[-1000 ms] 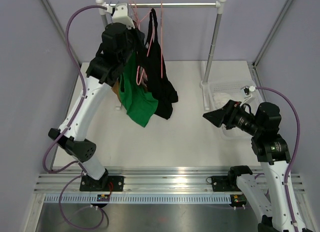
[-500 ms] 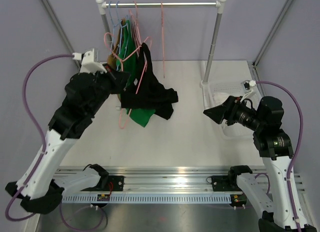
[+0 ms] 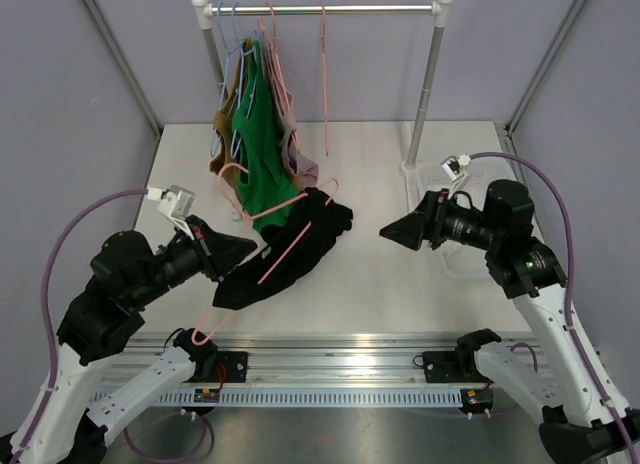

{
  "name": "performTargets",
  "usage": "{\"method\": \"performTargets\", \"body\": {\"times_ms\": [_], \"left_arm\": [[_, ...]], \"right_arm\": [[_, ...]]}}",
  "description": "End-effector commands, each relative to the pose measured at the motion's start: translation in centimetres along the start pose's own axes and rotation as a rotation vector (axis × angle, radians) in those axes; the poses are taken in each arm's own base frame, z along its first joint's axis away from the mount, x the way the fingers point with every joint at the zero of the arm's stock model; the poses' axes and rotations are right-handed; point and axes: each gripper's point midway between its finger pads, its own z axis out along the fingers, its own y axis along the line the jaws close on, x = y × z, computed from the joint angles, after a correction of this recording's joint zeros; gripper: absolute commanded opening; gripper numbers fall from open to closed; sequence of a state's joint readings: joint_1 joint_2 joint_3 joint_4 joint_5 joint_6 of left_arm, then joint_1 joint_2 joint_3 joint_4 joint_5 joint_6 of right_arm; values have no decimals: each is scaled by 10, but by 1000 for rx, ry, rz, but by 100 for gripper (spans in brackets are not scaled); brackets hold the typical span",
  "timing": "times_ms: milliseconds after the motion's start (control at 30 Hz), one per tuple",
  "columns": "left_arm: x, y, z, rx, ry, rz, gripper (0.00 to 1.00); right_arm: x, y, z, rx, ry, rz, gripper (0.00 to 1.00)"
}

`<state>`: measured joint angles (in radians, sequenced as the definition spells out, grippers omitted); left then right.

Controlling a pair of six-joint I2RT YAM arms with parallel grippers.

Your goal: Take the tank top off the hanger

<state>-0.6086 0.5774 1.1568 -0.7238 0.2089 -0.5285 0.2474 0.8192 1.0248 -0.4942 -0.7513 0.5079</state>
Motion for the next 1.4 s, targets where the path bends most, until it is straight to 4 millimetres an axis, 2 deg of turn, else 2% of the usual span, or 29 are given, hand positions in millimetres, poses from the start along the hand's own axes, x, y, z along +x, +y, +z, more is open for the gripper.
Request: {"method": "performTargets", "body": {"times_ms": [0, 100, 133, 167, 200, 300, 367, 433, 467, 633, 700, 767, 900, 1000, 1100, 1133, 1233, 1333, 1367], "left_arm": [[57, -9, 0, 155, 182, -29, 0], [69, -13, 3, 213, 177, -81, 0], [81, -8, 9, 212, 197, -128, 0], [81, -11, 11, 245, 183, -136, 0], [89, -10, 11, 254, 191, -164, 0], [94, -8, 12, 263, 182, -190, 0], [102, -3, 14, 253, 196, -205, 0], [105, 0, 15, 240, 198, -216, 0], [109, 4, 16, 224, 200, -225, 0], [110, 8, 17, 215, 178, -254, 0], [111, 8, 17, 217, 179, -259, 0], [112, 9, 17, 212, 176, -262, 0], [112, 10, 18, 205, 170, -267, 0], [112, 12, 19, 198, 169, -265, 0], [113, 13, 20, 197, 173, -263, 0], [113, 13, 20, 197, 173, -263, 0], [115, 17, 21, 176, 178, -256, 0], [124, 24, 23, 149, 215, -242, 0], [127, 26, 23, 144, 225, -232, 0]], "right_arm": [[14, 21, 28, -27, 16, -115, 80], [21, 17, 52, 7, -5, -121, 78], [31, 21, 61, -5, 12, -126, 77], [36, 23, 66, -5, 14, -136, 76], [45, 22, 78, 20, 19, -160, 73], [50, 14, 92, 112, 11, -239, 68], [65, 10, 105, 149, 57, -281, 66], [70, 1, 114, 209, 75, -302, 65], [74, 3, 117, 214, 83, -314, 64], [78, -14, 121, 315, 51, -336, 60], [77, -20, 122, 340, 43, -342, 53], [79, -25, 123, 354, 53, -354, 53], [88, -36, 128, 389, 92, -377, 44], [90, -41, 127, 406, 94, -386, 33], [89, -45, 126, 419, 86, -394, 18], [88, -46, 124, 428, 84, -402, 0], [81, -50, 117, 467, 75, -421, 0], [62, -64, 103, 587, 8, -442, 0], [53, -76, 94, 664, -11, -451, 0]]}}
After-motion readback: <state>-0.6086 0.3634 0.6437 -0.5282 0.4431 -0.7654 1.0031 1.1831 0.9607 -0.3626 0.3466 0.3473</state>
